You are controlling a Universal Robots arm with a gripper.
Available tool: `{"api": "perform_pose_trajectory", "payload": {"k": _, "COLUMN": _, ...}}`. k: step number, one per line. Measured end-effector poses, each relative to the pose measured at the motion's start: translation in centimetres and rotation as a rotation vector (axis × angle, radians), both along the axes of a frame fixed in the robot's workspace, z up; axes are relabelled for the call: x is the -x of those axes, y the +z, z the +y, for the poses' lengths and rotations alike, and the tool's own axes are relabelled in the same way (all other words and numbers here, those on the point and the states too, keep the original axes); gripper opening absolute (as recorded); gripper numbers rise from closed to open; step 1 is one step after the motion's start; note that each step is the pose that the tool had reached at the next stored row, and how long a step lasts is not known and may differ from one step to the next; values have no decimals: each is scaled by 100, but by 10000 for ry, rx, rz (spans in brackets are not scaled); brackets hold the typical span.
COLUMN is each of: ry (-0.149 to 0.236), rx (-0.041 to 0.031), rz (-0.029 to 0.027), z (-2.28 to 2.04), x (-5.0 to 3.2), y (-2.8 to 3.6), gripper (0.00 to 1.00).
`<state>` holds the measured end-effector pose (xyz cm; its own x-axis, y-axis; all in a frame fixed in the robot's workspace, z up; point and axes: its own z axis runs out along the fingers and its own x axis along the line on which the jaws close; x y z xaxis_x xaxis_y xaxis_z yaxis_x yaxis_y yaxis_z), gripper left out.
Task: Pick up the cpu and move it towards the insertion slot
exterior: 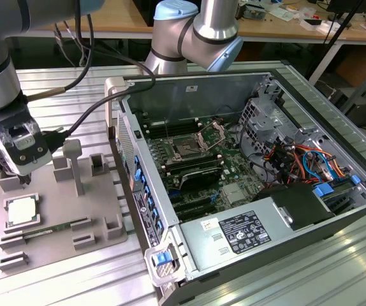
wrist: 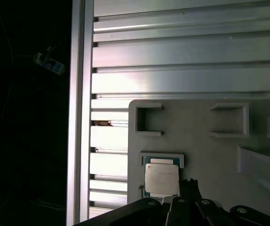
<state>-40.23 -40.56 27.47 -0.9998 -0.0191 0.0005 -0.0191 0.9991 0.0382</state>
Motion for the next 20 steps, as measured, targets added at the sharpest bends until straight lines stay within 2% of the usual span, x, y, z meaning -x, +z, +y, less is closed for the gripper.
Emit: {"api": "perform_pose_trajectory", "payload": {"k": 20, "ry": -1, "rx": 0, "rz": 1, "z": -2, "x": 4, "y": -36, "gripper": 11}}
